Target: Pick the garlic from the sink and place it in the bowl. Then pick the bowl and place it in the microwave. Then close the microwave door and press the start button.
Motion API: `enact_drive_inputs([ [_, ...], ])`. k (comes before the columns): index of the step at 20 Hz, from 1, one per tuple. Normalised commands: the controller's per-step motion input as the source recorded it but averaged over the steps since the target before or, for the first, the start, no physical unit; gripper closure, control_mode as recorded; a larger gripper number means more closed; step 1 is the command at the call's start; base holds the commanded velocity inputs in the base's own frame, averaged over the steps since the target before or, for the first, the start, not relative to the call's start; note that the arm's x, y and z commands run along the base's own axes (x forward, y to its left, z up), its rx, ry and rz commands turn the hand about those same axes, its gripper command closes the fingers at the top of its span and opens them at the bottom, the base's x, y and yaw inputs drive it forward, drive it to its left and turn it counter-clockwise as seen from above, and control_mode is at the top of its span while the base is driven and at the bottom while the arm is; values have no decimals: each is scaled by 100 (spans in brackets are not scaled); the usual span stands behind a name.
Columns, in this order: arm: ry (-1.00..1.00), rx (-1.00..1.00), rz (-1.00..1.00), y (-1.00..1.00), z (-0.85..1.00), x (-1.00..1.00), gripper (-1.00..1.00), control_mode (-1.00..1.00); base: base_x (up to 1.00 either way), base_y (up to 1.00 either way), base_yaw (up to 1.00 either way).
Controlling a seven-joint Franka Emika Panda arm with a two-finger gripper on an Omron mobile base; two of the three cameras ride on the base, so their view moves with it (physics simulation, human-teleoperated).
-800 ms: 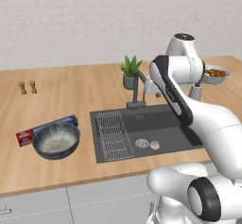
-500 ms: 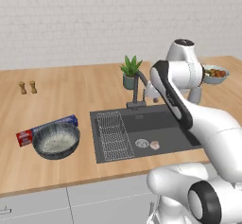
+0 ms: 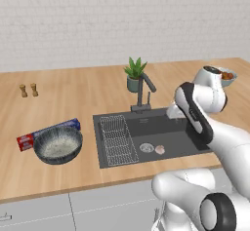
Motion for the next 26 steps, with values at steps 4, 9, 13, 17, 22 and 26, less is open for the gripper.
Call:
enact_drive_inputs([
  [4, 0, 6, 0, -36, -74, 36, -100, -100, 0, 0, 0],
  [9, 0, 13, 0, -39, -94, 52, -100, -100, 0, 0, 0],
  [13, 3, 13, 0, -19, -87, 70, -100, -100, 0, 0, 0],
  [17, 13, 6, -4, -1, -57, 68, -100, -100, 0, 0, 0],
  [22, 21, 0, -3, 3, -30, 43, -100, -100, 0, 0, 0],
  [26, 10, 0, 0, 0, -49, 21, -100, -100, 0, 0, 0],
])
